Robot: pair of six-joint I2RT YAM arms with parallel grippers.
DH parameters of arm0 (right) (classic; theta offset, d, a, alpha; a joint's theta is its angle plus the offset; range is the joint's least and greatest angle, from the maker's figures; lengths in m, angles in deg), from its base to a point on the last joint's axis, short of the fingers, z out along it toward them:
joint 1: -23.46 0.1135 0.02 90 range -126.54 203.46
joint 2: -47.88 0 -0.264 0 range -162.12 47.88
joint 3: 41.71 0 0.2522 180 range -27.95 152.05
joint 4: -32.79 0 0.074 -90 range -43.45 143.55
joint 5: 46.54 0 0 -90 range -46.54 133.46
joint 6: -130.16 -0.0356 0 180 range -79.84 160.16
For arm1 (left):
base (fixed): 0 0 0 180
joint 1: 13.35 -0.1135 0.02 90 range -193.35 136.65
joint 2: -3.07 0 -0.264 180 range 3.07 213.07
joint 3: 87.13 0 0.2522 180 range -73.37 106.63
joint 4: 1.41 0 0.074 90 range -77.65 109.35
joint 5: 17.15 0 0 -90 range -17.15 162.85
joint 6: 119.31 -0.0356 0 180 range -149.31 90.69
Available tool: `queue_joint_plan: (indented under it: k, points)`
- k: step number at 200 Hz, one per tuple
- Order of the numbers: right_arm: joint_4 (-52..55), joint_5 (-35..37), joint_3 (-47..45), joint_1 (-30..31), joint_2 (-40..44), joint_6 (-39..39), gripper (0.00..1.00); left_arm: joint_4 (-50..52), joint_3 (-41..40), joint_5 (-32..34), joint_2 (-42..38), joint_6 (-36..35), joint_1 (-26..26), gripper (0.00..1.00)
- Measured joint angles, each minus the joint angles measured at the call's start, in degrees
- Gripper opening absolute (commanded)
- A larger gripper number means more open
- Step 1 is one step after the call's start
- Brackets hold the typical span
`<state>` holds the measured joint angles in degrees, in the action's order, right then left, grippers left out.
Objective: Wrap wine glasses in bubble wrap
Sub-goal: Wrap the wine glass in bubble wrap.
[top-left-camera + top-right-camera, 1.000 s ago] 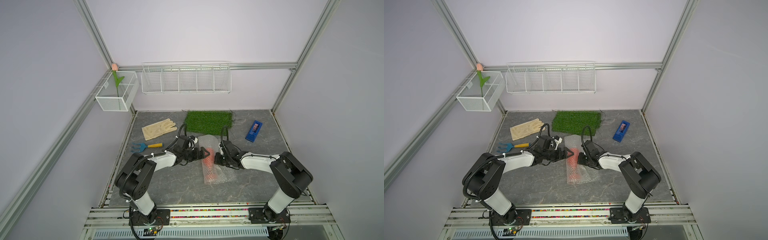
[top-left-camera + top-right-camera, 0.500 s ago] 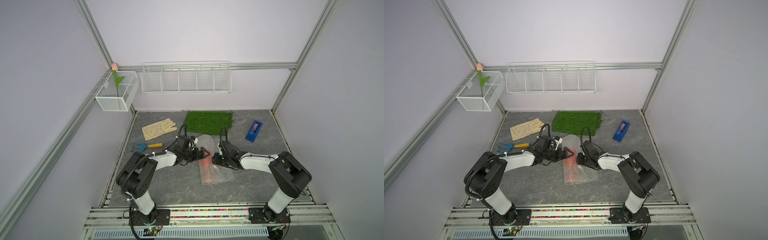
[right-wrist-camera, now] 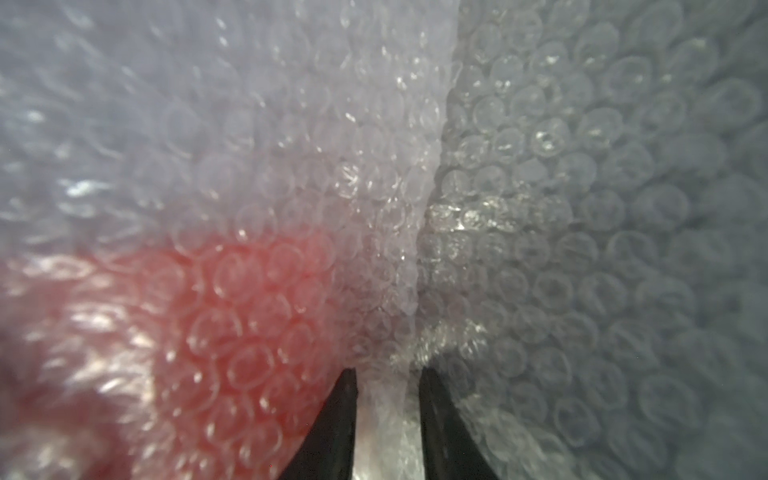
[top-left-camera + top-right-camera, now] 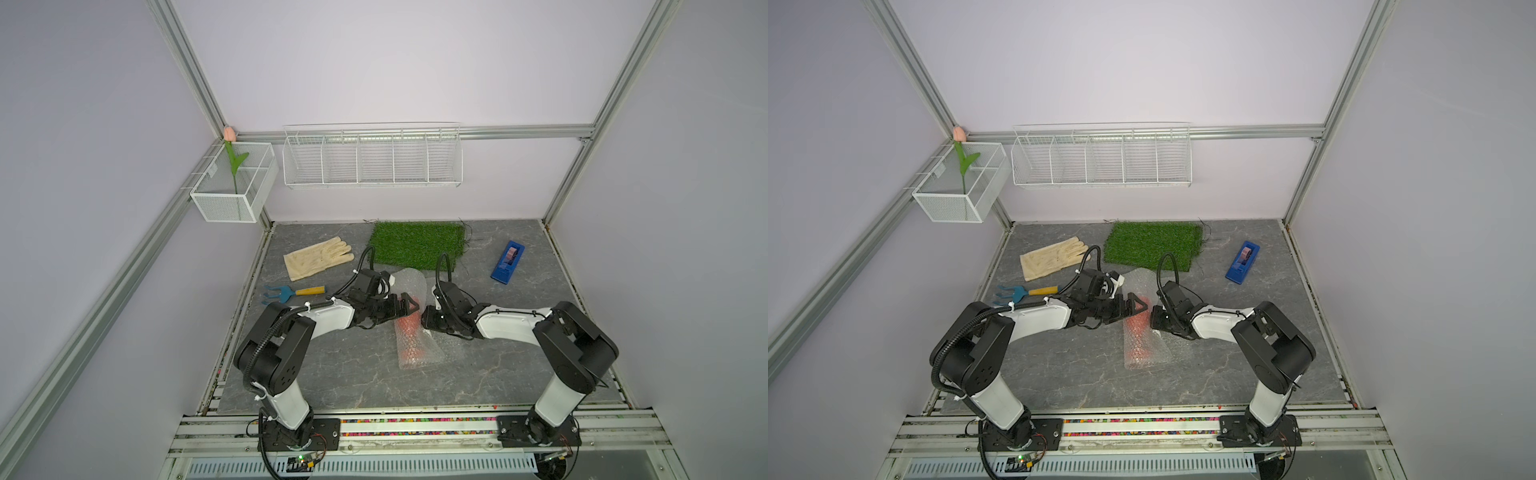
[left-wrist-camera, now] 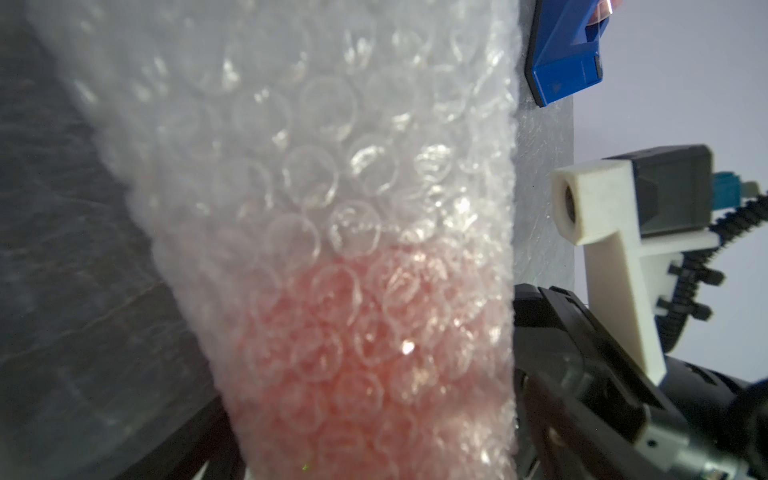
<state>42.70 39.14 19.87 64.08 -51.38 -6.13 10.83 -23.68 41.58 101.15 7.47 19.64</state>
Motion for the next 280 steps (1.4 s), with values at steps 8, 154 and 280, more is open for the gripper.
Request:
queue_joint_plan:
  k: [8, 154, 280]
  points:
    - [-0.02, 0.15, 0.15, 0.17, -0.11, -0.07, 0.30, 0.68, 0.39, 0.35, 0.00, -0.09, 0.00, 0.95]
    - [0.63, 1.07, 0.63, 1.14, 0.04, -0.22, 0.38, 19.15, 10.49, 7.78, 1.57, -5.90, 0.44, 0.71]
    - [1.49, 0.48, 0.63, 2.64, 0.35, -0.04, 0.38, 26.40, 12.87, 9.40, 1.95, -9.51, 0.44, 0.87]
